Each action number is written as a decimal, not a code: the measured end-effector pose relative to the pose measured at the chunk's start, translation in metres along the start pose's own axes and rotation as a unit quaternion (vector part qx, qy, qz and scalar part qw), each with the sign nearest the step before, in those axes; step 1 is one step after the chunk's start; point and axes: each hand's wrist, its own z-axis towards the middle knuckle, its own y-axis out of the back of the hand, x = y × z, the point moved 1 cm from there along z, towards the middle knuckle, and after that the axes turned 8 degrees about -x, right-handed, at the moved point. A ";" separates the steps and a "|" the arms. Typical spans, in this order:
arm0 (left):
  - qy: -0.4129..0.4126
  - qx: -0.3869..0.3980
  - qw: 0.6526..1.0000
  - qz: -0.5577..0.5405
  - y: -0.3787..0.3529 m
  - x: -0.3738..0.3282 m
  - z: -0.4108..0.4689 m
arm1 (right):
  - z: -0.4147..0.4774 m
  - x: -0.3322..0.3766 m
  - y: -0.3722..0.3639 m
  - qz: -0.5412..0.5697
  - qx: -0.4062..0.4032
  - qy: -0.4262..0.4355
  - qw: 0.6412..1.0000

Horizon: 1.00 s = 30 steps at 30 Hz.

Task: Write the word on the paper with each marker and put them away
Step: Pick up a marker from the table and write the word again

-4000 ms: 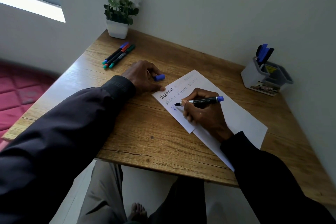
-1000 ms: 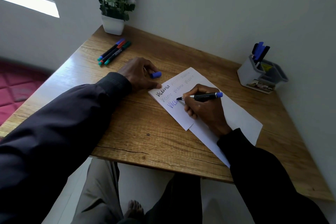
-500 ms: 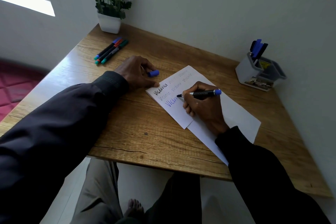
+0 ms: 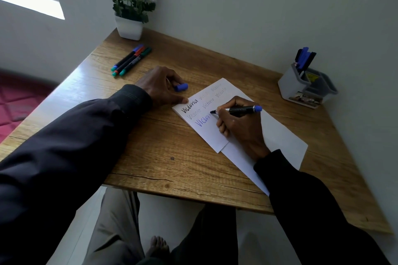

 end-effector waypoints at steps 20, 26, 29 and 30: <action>-0.002 -0.007 1.000 0.003 -0.002 0.003 0.001 | 0.001 -0.001 -0.001 0.039 -0.057 -0.057 0.996; -0.003 -0.010 1.000 0.005 -0.001 0.003 0.002 | 0.004 -0.004 0.000 0.073 -0.069 -0.088 0.991; -0.003 -0.009 1.000 -0.002 -0.001 0.004 0.002 | 0.005 -0.005 0.002 0.094 -0.067 -0.099 0.988; -0.005 -0.011 1.000 -0.008 -0.002 0.004 0.002 | 0.006 -0.004 0.003 0.104 -0.063 -0.101 0.987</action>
